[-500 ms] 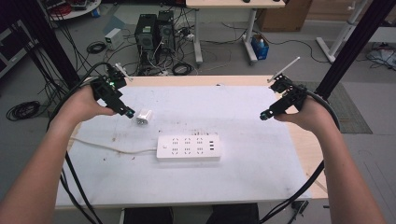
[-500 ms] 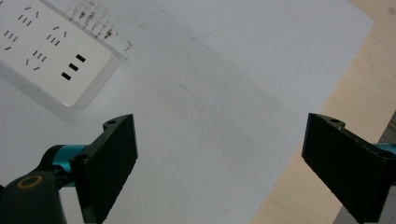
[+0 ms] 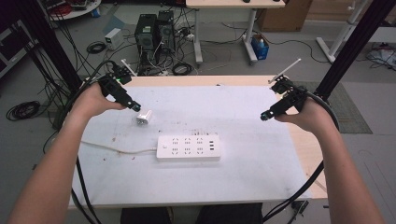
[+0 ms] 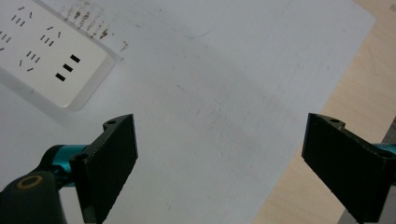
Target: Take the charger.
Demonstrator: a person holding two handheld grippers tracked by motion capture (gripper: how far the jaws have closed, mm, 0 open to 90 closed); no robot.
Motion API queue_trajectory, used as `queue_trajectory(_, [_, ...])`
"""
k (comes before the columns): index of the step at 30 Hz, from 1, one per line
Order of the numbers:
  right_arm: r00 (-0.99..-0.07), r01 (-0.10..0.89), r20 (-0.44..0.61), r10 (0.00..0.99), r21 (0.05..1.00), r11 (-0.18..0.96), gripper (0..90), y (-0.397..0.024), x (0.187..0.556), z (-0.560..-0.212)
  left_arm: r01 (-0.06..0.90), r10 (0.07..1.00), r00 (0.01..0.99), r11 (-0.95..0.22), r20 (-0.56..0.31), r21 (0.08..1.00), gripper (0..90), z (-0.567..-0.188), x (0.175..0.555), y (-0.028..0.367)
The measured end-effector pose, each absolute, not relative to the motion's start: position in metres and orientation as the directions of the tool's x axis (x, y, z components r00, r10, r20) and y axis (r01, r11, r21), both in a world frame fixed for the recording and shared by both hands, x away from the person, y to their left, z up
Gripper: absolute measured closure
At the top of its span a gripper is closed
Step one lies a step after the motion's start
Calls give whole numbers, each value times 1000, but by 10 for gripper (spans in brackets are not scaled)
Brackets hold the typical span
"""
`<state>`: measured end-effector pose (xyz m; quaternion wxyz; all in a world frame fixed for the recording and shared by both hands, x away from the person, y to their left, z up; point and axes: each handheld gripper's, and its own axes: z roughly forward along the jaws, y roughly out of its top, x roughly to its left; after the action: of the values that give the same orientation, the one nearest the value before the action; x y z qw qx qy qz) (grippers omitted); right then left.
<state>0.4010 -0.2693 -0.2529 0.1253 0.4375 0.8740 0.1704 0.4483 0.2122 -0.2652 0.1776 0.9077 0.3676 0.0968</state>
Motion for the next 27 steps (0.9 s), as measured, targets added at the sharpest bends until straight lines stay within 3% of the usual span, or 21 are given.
queue_trajectory(16, [-579, 731, -54, 813, 406, 548, 101, -277, 408, -265, 788, 831, 556, -528, 1, 317, 131, -333, 494, 193])
queue_trajectory(27, [-573, 740, -36, 819, 407, 535, 101, -285, 408, -273, 846, 871, 491, -478, 5, 237, 141, -372, 510, 184])
